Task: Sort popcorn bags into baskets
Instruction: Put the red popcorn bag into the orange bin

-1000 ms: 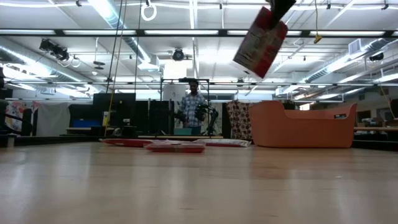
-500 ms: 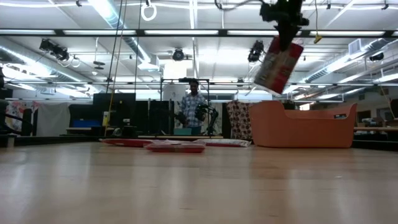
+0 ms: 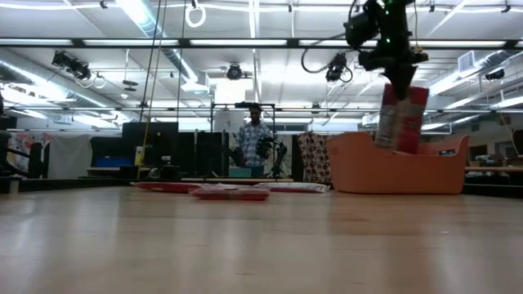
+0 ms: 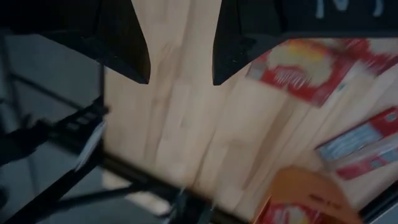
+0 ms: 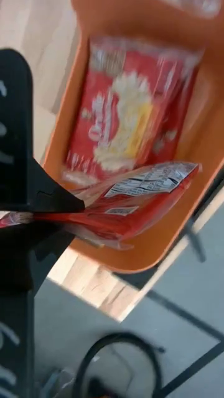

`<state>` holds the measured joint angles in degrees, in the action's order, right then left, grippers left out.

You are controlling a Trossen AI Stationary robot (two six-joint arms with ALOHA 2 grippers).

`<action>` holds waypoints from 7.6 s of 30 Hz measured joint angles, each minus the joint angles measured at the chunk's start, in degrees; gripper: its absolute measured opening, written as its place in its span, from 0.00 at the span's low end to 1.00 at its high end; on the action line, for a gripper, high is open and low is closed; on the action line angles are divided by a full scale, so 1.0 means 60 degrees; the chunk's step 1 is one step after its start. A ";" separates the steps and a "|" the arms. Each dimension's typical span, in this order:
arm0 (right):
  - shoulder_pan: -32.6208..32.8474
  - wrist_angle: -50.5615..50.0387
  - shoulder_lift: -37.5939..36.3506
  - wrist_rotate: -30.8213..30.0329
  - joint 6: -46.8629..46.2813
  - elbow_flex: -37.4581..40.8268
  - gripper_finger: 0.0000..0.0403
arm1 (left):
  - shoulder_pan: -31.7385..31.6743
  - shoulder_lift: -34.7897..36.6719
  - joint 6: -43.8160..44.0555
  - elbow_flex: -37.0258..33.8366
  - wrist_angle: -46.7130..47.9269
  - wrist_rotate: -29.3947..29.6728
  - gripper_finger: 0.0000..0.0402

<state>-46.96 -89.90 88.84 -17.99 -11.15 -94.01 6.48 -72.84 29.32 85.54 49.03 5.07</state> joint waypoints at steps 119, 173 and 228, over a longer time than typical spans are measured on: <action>0.7321 0.5128 0.0033 0.1854 0.4453 -0.0536 0.61 | -0.2628 -0.1398 -0.5674 -0.2239 -0.1781 0.0344 0.00; 0.1359 -0.0008 0.1533 -0.1273 -0.0636 0.0517 0.06 | -0.1283 -0.1318 -0.0667 -0.0623 -0.1661 0.0542 0.39; 0.6447 0.3581 0.0594 0.0431 -0.1652 -0.1363 0.67 | -0.1162 -0.5685 -0.1628 -0.2925 -0.5148 0.1615 0.56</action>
<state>-8.28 -68.42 92.40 -15.40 -21.06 -102.19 -0.49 -106.95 19.55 67.99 18.14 14.76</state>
